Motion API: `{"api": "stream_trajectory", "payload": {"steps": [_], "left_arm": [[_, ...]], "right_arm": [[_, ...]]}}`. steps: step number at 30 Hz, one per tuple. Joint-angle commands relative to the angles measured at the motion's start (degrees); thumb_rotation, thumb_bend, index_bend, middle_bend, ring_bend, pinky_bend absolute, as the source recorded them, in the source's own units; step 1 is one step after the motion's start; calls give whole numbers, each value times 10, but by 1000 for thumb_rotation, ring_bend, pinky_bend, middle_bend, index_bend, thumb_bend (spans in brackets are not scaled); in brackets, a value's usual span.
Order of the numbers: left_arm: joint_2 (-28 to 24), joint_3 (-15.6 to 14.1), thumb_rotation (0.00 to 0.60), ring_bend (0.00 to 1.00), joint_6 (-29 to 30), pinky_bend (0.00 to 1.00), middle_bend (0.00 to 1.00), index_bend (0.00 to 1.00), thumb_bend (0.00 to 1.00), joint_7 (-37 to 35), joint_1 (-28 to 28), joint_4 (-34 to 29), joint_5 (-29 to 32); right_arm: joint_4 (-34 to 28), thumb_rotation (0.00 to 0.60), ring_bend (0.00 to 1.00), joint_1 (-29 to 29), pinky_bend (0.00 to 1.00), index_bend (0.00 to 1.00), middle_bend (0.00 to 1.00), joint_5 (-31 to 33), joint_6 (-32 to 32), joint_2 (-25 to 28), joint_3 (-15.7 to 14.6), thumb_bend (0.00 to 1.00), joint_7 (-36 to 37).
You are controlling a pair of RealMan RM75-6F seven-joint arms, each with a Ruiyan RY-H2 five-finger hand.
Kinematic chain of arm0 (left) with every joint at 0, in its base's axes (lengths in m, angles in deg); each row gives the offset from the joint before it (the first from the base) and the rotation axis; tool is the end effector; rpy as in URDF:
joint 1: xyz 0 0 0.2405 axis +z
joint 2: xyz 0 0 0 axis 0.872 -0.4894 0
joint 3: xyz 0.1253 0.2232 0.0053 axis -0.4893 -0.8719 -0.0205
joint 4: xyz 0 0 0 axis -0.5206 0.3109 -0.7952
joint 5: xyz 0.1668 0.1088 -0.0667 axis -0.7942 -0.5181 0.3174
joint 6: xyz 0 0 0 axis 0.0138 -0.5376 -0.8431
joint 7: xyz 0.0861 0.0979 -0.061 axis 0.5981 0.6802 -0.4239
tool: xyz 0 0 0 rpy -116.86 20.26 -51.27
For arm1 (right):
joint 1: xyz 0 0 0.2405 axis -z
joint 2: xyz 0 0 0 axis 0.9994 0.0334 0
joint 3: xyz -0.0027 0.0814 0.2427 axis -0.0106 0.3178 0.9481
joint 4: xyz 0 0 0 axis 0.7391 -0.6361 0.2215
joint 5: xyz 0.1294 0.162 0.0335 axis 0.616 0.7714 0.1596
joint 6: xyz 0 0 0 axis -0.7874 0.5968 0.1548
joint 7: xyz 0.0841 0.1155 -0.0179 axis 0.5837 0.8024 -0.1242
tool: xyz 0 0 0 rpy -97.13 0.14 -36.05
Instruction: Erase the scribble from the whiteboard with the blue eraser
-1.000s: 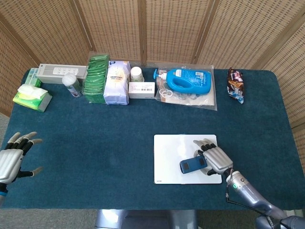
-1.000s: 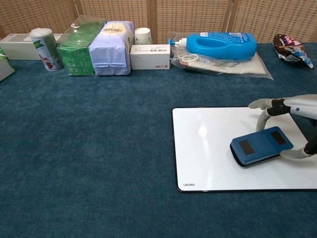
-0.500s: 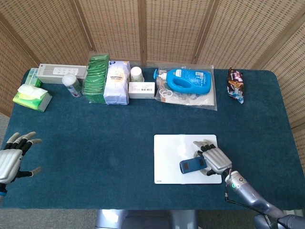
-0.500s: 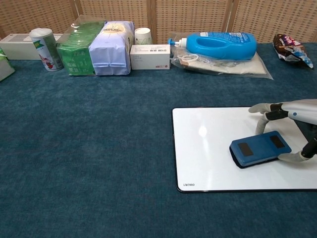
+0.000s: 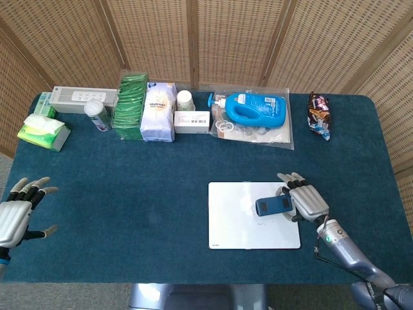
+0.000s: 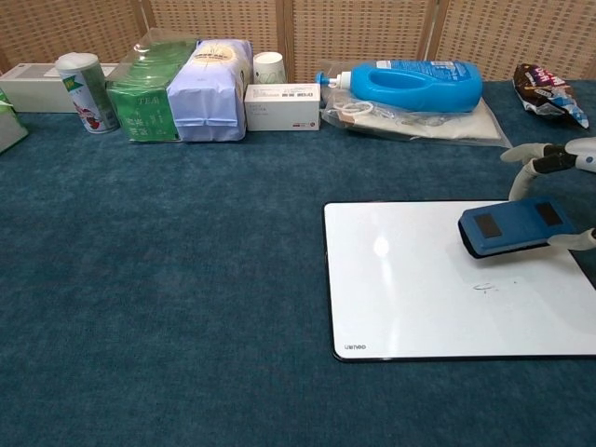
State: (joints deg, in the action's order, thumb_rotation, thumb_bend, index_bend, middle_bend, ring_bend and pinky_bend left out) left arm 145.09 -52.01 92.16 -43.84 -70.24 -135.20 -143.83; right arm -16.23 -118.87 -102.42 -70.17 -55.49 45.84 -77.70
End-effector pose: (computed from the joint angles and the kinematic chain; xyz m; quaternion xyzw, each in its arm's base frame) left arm -0.2902 0.1926 0.1637 -0.6303 -0.4328 -0.3538 0.5388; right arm -0.2610 -0.2984 0.0492 0.7411 -0.4325 0.3160 0.4049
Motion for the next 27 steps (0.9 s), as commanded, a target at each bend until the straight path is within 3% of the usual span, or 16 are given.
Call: {"api": "stream_trajectory", "payload": {"steps": [1,13,27], "left_arm": [[-1,2,600,132,6,0,124,241,173,2,-2,-4,-10],[-10,7,600,102,41,0,124,249,172,-11,3,-19,-41],[-7,5,600,102,38,0,124,249,173,-20,6,-8,-32]], "right_arm": [[-16,600,0,-2,0,652,64,2,3,8,2,303,0],[-30,600,0,-2,0,652,64,-1,22,-9,-16,303,-12],[-31,600,0,-3,0,652,64,-3,40,-37,-33,305,-38]]}}
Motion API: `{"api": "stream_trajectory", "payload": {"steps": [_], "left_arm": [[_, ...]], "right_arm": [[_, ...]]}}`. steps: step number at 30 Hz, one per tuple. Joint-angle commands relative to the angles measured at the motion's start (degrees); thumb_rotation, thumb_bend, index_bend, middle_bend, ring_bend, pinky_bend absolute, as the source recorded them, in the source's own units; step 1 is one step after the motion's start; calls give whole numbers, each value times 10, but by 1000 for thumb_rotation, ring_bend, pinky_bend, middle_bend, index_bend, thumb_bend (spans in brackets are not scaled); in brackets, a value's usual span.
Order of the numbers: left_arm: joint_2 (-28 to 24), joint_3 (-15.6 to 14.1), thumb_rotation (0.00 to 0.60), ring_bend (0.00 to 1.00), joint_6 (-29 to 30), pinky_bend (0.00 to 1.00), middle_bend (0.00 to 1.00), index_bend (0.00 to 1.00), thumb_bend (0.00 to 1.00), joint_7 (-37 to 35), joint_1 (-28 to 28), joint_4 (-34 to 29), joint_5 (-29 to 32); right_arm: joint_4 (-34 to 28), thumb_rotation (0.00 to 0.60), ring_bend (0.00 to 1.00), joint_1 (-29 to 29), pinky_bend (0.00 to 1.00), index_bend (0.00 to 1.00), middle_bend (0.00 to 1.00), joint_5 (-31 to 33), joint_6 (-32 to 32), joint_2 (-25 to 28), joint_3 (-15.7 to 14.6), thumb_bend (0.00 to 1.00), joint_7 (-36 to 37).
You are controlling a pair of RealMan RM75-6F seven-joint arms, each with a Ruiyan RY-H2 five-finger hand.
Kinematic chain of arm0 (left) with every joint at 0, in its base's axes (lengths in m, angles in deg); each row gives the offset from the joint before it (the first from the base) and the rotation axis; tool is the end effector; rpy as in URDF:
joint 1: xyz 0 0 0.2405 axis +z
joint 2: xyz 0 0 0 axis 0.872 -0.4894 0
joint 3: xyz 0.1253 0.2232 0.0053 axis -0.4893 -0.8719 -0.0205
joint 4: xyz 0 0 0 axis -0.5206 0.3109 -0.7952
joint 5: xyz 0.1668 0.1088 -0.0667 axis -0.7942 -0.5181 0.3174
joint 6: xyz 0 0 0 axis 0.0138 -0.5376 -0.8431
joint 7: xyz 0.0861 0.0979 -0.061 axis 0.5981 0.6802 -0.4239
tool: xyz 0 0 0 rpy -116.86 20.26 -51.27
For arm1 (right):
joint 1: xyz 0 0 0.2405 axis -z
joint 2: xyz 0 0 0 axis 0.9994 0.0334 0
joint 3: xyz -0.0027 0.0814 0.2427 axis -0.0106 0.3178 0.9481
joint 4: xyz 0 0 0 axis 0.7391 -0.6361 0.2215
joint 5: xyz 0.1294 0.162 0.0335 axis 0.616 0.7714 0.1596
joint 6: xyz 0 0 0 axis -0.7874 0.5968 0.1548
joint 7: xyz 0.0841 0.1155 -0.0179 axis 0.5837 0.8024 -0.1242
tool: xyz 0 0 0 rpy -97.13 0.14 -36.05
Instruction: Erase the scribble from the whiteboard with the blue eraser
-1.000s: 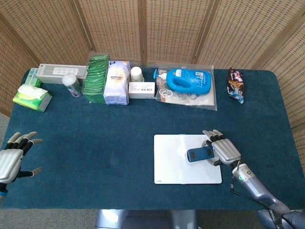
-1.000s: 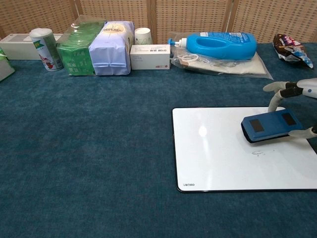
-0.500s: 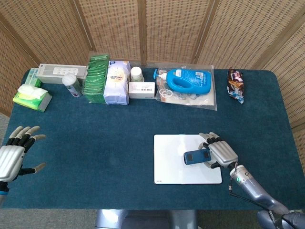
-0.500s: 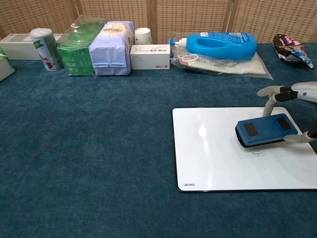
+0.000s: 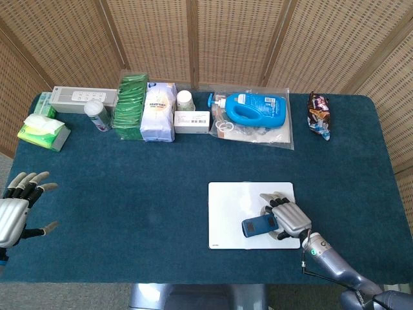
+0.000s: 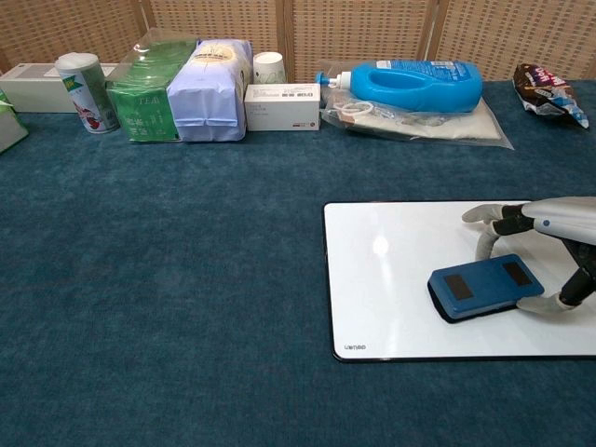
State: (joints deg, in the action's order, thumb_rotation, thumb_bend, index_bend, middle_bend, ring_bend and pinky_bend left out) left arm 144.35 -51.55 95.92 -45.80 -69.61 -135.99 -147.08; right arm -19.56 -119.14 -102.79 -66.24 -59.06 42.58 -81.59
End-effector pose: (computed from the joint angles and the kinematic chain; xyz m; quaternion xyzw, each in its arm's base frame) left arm -0.2784 0.1916 0.1729 -0.6252 -0.4133 -0.3924 0.5332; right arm -0.2483 -0.2663 0.0057 0.7750 -0.4514 0.2797 0.3425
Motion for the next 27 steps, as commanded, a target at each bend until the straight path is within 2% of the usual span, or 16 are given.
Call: {"api": "stream_trajectory", "payload": {"steps": [1,11,20,27], "left_arm": [[0,0,600,101,0,0,124,249,172,0,0,0,0],[2,1,600,95,-2,0,124,249,173,7,-2,-2,2],[5,3,600,86,-9,0,124,249,173,15,-6,-5,6],[7,4,600,86,-10,0,124,249,173,14,-7,-3,9]], "right_arm": [[4,600,0,0,0,652,64,1,1,-1,0,305,1],[20,600,0,8,0,653,64,3,-7,9,-1,304,14],[23,600,0,9,0,653,65,16,-12,41,12,305,20],[3,600,0,3,0,653,64,20,-9,49,21,304,16]]}}
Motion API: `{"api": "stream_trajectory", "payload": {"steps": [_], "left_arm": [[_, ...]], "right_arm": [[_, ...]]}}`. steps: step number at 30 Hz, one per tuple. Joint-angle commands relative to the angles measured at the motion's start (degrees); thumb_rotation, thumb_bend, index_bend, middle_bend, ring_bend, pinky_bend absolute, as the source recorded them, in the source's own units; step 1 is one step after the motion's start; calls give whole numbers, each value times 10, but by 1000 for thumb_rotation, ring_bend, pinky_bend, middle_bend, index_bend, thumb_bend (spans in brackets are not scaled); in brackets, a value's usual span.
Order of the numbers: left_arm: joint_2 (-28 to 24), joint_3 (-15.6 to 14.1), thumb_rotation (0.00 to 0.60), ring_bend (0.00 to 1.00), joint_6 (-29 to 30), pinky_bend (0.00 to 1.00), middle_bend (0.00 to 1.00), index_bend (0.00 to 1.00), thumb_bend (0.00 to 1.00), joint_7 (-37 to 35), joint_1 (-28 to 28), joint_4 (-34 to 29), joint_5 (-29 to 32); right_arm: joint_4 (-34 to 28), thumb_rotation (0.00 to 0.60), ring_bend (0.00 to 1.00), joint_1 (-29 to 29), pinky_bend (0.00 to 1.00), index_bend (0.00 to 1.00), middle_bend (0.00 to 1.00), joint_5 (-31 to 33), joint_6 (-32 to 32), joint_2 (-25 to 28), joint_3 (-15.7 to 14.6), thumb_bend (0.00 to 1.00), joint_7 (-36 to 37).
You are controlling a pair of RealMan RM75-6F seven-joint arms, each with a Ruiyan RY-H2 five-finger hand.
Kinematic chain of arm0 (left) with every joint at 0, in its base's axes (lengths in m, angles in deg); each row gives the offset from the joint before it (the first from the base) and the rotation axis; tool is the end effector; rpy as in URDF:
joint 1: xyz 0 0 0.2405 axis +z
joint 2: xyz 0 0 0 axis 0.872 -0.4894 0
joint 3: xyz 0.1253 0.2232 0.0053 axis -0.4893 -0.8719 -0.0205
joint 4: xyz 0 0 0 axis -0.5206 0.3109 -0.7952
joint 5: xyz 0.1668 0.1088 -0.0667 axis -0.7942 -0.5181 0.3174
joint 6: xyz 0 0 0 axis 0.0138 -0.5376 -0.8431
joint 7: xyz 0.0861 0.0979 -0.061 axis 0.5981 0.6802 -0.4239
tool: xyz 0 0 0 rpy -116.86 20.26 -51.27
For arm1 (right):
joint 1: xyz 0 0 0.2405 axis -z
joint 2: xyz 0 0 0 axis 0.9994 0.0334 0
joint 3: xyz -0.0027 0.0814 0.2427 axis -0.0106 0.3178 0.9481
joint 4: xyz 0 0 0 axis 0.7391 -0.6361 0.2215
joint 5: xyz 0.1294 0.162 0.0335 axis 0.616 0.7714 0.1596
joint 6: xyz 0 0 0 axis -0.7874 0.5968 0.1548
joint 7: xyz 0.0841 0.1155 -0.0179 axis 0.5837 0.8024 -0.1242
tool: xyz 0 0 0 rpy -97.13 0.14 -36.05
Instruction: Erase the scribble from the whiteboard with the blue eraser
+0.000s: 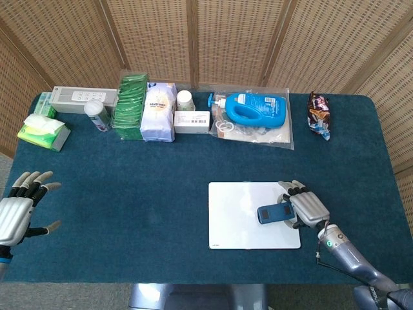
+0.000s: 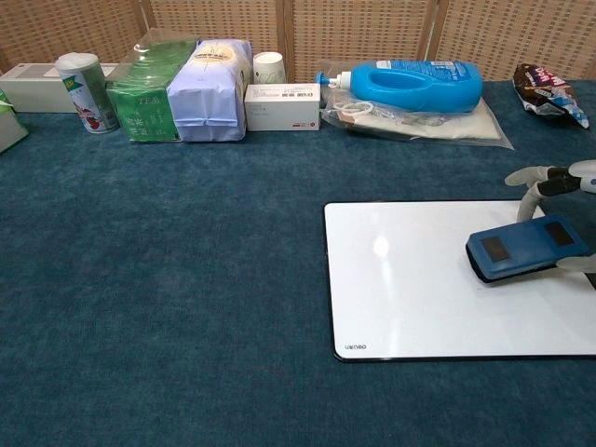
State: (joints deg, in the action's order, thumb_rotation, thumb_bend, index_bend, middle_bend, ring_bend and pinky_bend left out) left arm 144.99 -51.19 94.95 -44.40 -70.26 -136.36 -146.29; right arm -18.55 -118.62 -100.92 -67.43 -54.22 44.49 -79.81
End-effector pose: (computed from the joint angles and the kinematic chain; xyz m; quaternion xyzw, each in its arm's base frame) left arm -0.2760 0.1956 0.1682 -0.6282 -0.4133 -0.3886 0.5324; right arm -0.2666 -0.2866 0.0453 0.7510 -0.4466 0.2824 0.3960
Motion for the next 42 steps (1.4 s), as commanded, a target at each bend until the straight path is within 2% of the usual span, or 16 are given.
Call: {"api": "stream_trajectory", "payload": {"steps": [1,12,19,28,35,42], "left_arm": [[0,0,600,86,-1,0,124,249,173,-1,0,1,1],[2,-3,600,81,-9,0,118,248,173,-10,0,11,8],[0,-6,600,78,-8,0,116,247,173,-16,3,15,8],[1,-5,600,77,-7,0,116,247,172,-12,1,11,3],[5,-3,600,77,-10,0,116,247,173,-5,-2,7,3],[8,-2,600,77,-13,0,117,247,172,3,-6,3,3]], "right_arm": [[-11,600,0,-3,0,653,64,2,4,0,3,303,-2],[-39,600,0,-19,0,653,65,9,27,-32,3,307,-28],[-26,600,0,-23,0,653,65,15,36,-42,-2,306,-39],[1,600,0,-12,0,653,65,21,19,-27,1,306,-31],[38,600,0,-8,0,654,66,40,3,-9,24,307,-10],[35,600,0,-5,0,654,65,45,-8,7,34,309,-7]]}}
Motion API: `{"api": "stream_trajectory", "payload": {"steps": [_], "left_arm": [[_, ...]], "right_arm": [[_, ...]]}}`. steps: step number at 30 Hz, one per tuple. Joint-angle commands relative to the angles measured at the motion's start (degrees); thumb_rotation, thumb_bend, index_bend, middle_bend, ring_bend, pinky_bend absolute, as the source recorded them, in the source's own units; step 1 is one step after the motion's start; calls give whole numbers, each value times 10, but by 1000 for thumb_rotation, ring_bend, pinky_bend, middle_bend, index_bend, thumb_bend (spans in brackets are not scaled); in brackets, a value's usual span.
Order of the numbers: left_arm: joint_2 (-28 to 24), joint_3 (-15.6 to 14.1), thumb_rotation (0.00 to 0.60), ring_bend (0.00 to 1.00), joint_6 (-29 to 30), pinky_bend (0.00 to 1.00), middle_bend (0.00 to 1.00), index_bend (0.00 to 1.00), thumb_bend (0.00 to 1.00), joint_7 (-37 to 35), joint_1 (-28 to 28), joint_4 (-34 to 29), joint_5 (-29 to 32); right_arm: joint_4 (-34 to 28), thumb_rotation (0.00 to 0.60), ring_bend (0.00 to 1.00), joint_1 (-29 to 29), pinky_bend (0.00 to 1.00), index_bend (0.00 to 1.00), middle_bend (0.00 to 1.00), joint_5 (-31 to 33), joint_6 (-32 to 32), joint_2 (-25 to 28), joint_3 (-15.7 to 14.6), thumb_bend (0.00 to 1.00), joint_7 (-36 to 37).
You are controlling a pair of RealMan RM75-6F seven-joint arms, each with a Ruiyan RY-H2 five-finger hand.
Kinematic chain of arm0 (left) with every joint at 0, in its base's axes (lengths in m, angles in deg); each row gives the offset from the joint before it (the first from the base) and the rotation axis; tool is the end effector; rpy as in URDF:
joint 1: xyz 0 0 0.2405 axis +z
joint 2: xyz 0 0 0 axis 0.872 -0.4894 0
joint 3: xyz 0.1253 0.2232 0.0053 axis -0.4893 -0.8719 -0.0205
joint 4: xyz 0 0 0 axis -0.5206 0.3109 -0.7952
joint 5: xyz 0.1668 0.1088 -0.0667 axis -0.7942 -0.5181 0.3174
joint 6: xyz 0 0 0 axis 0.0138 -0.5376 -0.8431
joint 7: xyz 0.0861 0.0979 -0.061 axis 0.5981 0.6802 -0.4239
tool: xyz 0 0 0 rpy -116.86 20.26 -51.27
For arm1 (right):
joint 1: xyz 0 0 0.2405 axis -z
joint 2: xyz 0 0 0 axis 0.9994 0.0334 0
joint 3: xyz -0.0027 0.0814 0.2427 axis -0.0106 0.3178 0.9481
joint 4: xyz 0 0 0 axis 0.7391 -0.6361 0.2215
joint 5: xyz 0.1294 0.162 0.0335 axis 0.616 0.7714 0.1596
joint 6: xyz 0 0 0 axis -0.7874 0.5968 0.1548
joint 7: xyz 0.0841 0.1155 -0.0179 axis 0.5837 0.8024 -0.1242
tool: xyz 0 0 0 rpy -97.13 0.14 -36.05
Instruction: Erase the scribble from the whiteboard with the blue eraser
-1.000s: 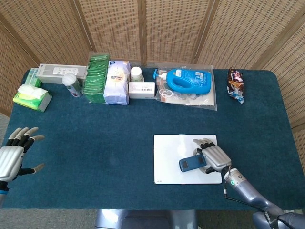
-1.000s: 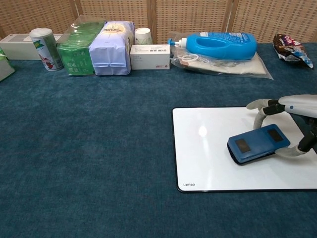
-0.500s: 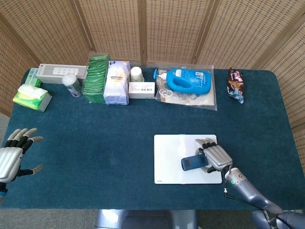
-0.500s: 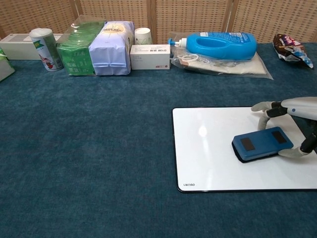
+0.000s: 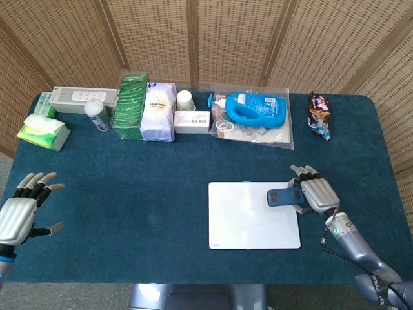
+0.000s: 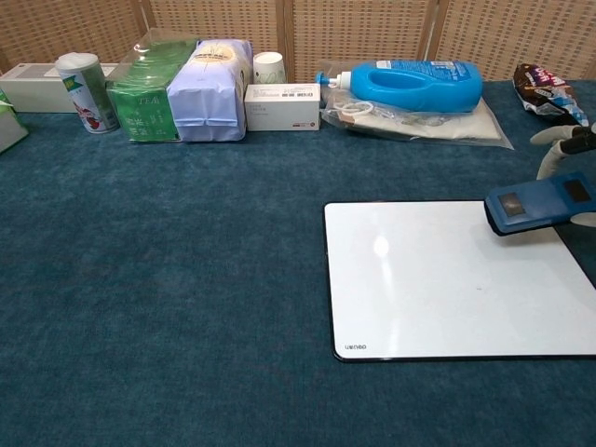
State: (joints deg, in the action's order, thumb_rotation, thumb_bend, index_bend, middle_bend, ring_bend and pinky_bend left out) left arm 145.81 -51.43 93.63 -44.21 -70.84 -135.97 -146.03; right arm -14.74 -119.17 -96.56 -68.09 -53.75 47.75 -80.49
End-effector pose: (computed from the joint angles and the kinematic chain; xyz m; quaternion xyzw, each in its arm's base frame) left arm -0.2767 0.1973 0.1611 -0.6335 -0.4197 -0.3830 0.5252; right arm -0.2767 -0.3149 0.0691 0.7212 -0.4367 0.2924 0.4513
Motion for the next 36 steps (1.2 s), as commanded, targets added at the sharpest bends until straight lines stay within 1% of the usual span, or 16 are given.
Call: {"api": "stream_trajectory", "payload": {"steps": [1,11,18,27,36], "left_arm": [[0,1,600,77,1,0,117,248,172,1,0,-1,0],[-7,-1,600,77,8,0,116,249,174,-3,5,-2,0],[-8,-3,600,77,8,0,116,249,173,-9,8,3,2],[-9,-3,600,77,5,0,116,248,173,-12,6,6,2],[-9,-4,600,76,6,0,116,248,172,-19,8,11,2]], "right_arm": [[-5,600,0,1,0,654,65,1,-2,3,2,308,0],[-13,600,0,0,0,654,66,1,2,1,1,307,-6],[-43,600,0,9,0,653,66,-6,3,0,-12,307,-2],[-67,600,0,9,0,652,66,-17,14,-24,-34,307,-38],[-82,600,0,6,0,653,66,-10,20,-37,-37,306,-60]]}}
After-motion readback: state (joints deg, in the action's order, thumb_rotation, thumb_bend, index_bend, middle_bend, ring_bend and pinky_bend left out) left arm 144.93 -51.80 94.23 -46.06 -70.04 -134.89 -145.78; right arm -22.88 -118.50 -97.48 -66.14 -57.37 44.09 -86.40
